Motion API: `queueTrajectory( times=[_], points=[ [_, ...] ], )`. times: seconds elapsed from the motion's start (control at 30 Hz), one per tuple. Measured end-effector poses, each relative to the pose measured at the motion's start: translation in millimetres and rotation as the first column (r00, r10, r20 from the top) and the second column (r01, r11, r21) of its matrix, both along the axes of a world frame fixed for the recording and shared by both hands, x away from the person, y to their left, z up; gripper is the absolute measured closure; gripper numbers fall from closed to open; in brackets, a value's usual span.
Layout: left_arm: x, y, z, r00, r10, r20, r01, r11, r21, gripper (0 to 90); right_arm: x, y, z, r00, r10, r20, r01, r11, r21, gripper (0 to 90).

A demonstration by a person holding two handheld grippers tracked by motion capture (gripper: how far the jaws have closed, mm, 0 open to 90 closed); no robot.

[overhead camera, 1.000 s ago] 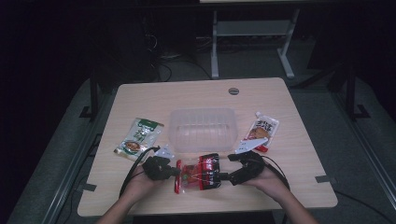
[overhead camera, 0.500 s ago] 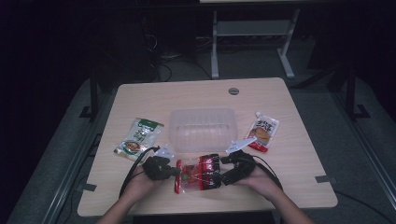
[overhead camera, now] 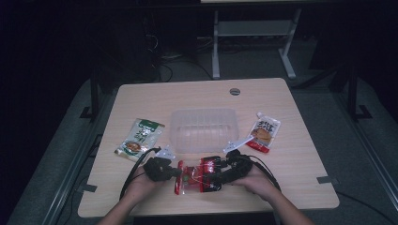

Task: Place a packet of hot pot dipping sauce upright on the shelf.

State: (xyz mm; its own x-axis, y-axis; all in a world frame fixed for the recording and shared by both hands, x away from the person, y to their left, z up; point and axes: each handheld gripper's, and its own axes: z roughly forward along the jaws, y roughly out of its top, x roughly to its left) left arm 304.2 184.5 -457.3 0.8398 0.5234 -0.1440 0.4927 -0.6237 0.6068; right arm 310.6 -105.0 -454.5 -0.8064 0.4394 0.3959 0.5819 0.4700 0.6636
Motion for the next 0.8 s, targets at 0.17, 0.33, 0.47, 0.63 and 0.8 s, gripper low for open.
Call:
queueTrajectory(
  times=[0.17, 0.33, 0.47, 0.63, 0.8],
  points=[
    [-0.2, 0.1, -0.3, 1.0000, 0.004, 0.002, -0.004, 1.0000, -0.004, 89.9, -3.0, -3.0, 4.9, 0.9995, 0.009, 0.029, -0.010, 0.9997, 0.024, 48.2],
    [-0.5, -0.3, -0.6, 0.9999, 0.011, 0.001, -0.011, 0.9999, -0.011, 89.8, -3.1, -0.7, 6.8, 0.9989, 0.015, 0.044, -0.017, 0.9992, 0.036, 61.2],
    [-0.1, 0.3, -0.2, 1.0000, 0.008, -0.005, -0.008, 0.9999, -0.007, 89.8, -2.7, -0.9, 8.1, 0.9980, 0.026, 0.057, -0.029, 0.9984, 0.049, 70.1],
    [0.0, 0.5, -0.5, 1.0000, 0.006, -0.003, -0.006, 0.9999, -0.010, 89.8, -2.0, 0.6, 10.1, 0.9914, 0.087, 0.097, -0.094, 0.9935, 0.064, 78.8],
    [0.0, 0.9, -1.0, 0.9999, 0.009, -0.006, -0.009, 0.9998, -0.017, 89.8, 2.5, 8.0, 14.4, 0.9849, 0.131, 0.113, -0.142, 0.9851, 0.097, 86.3]
  ],
)
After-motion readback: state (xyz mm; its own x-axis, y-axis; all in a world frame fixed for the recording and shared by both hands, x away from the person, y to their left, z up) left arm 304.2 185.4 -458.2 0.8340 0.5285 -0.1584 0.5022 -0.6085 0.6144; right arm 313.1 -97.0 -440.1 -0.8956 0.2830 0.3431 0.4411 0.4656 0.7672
